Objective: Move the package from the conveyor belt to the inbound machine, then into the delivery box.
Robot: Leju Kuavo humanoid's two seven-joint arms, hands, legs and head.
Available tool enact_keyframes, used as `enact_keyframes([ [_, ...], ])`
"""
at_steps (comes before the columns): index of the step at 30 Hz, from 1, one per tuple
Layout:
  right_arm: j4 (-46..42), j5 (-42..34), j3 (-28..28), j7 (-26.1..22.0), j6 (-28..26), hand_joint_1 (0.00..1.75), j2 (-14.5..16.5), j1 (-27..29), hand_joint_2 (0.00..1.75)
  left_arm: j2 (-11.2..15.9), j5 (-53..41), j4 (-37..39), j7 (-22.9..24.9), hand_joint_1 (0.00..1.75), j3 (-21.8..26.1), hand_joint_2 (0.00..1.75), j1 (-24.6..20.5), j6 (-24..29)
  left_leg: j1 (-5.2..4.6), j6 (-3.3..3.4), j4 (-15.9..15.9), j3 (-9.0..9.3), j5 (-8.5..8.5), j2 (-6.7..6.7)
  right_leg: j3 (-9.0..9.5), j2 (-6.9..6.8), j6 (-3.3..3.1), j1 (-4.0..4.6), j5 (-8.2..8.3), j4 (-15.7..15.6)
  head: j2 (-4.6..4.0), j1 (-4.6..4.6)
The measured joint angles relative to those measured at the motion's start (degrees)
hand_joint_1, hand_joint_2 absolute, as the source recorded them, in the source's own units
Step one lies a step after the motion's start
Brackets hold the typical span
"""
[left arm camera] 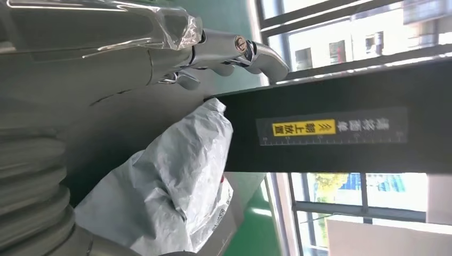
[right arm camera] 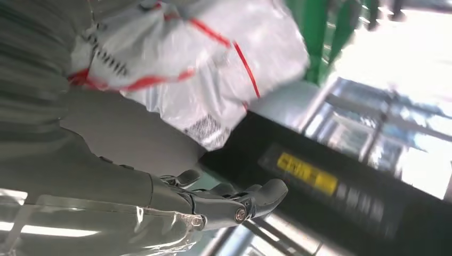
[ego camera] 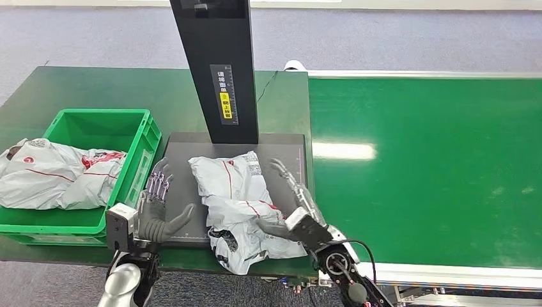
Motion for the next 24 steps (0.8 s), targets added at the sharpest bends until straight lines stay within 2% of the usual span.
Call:
enact_keyframes([
  [5,-2.84,-4.72,-5.70,-0.70,0.87,0.00,0.15,2.79,1.75,-0.09,-5.72,-1.50,-1.45,0.00,-2.06,1.75,0.33,1.90,-0.01,0.00,0.01,0.01,0.00,0.01,0.01,0.00,0.00,-0.01,0.01,0.00,0.00,-0.01],
  [9,-5.32,-7.39,-9.75,-0.79,0.82,0.00,0.64,4.37,1.75,0.02,-16.16,-3.14,-3.37,0.00,-5.24,1.75,0.31,7.02,0.00,0.00,0.00,0.01,0.00,0.00,0.00,-0.01,0.00,0.00,0.00,0.00,0.00,-0.01],
  [15,-8.41,-8.50,-13.52,-0.87,1.50,0.00,0.81,5.96,1.75,0.37,-23.78,-4.27,-3.36,0.00,-8.83,1.75,0.20,11.33,0.00,0.00,0.00,0.02,-0.01,0.02,0.00,0.00,0.00,0.00,0.00,-0.01,0.00,0.00],
  [17,-9.54,-8.88,-14.67,-1.46,1.25,0.00,0.83,6.68,1.75,0.62,-29.01,-4.22,-1.27,0.00,-10.08,1.75,0.10,12.94,0.00,0.00,0.00,0.01,-0.01,0.02,0.00,0.00,0.00,0.00,0.00,-0.01,0.00,0.00],
  [20,-11.33,-9.66,-16.93,-2.66,0.56,0.00,0.94,7.98,1.75,1.13,-38.61,-2.72,4.58,0.00,-12.24,1.75,-0.52,14.00,-0.01,0.01,0.00,0.01,-0.01,0.02,0.00,0.00,0.00,-0.01,0.00,-0.01,0.00,0.00],
  [24,-12.59,-9.50,-19.71,-3.14,0.91,0.00,1.40,9.07,1.75,1.47,-45.52,2.80,11.36,0.00,-13.81,1.75,-1.80,10.65,-0.01,0.01,0.00,0.03,-0.01,0.05,0.01,0.02,0.00,-0.01,0.00,-0.01,0.00,-0.01],
])
